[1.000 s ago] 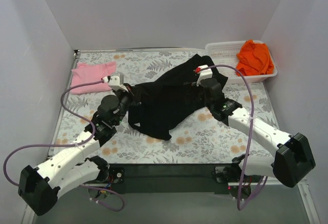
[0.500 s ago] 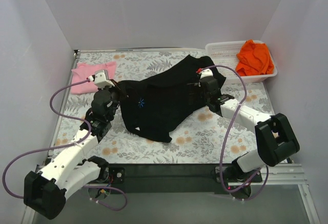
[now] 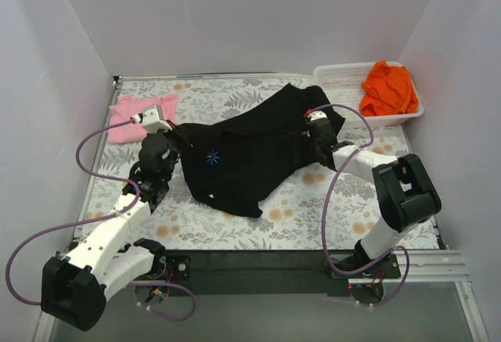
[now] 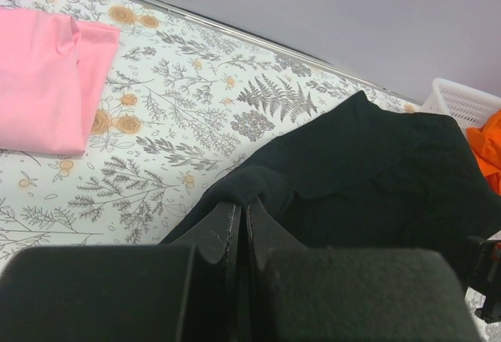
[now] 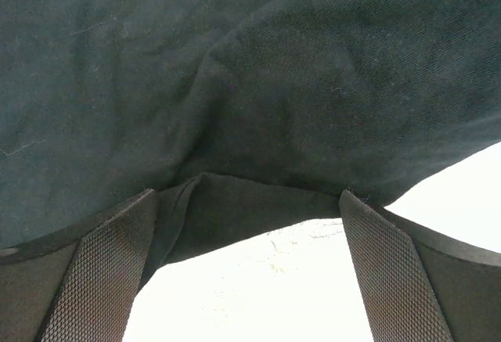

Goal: Fold and stack the t-shirts
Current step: Flatten the tshirt out

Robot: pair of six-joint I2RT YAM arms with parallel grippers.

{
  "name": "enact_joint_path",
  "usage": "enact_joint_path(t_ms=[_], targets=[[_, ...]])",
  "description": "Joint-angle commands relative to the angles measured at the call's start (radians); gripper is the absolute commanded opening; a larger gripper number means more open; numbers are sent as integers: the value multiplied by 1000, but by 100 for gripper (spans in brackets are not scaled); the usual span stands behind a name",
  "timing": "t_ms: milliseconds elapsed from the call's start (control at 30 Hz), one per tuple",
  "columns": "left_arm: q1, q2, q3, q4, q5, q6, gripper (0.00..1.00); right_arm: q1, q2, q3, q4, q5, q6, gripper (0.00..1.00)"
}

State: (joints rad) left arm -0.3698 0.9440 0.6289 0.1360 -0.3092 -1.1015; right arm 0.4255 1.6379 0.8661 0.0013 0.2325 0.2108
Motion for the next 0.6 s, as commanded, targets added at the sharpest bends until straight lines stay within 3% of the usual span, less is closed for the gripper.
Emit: enact_joint_path(t_ms=[0, 200, 400, 500, 567], targets=[[9, -1, -8, 27, 1, 0, 0, -8, 5, 45, 25, -2, -5, 89], [17, 4, -11, 31, 12, 2, 0, -21, 59, 73, 46, -48, -50, 82], [19, -5, -17, 36, 2, 6, 0, -33, 56, 48, 45, -111, -42, 68], [22, 18, -6, 33, 1, 12, 0, -33, 36, 25, 45, -130, -34, 56], [35, 30, -5, 40, 10, 12, 0, -34, 23, 2, 45, -162, -33, 38]])
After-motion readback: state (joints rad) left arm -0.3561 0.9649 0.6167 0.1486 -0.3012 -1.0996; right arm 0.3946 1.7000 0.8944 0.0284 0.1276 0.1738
